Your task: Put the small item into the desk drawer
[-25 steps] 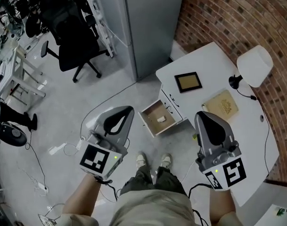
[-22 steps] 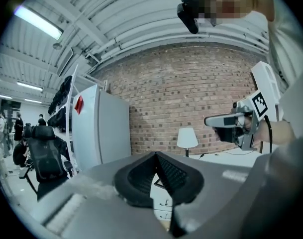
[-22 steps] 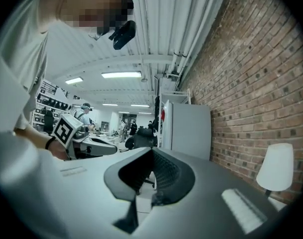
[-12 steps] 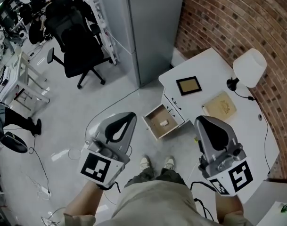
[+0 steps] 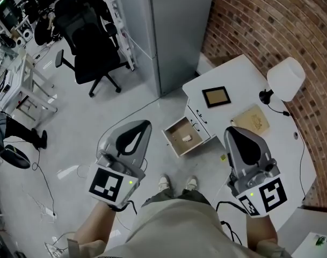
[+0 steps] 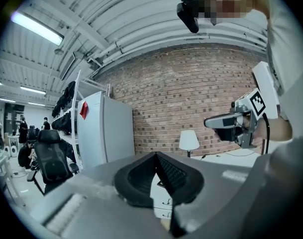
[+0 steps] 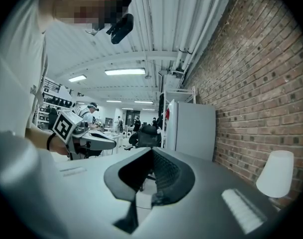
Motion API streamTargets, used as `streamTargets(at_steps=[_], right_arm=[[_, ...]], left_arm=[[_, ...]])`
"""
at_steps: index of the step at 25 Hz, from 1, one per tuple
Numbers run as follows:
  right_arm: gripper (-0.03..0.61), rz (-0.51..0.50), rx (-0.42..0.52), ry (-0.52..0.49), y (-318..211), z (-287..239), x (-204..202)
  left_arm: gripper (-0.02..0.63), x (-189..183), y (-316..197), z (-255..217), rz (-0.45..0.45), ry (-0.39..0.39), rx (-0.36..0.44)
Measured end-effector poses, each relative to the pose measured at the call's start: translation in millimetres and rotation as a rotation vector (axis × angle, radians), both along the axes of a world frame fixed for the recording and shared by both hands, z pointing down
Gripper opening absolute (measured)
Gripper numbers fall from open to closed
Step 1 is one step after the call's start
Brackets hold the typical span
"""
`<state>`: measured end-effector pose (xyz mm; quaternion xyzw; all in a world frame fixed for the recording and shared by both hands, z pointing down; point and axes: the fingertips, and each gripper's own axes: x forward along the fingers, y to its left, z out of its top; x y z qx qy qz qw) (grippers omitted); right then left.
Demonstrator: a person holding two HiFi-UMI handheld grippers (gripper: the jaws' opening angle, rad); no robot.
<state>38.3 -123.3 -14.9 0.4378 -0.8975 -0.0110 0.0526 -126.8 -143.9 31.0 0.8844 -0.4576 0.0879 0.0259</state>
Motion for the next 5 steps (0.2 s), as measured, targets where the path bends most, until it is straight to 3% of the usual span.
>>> streamTargets(at_steps=[5], right_arm=[[0.002, -0.007, -0.001, 0.008, -19.0, -23.1, -14.2]], left_arm=[[0.003, -10.2, -15.9, -19.4, -0.001, 0.011, -0.013]])
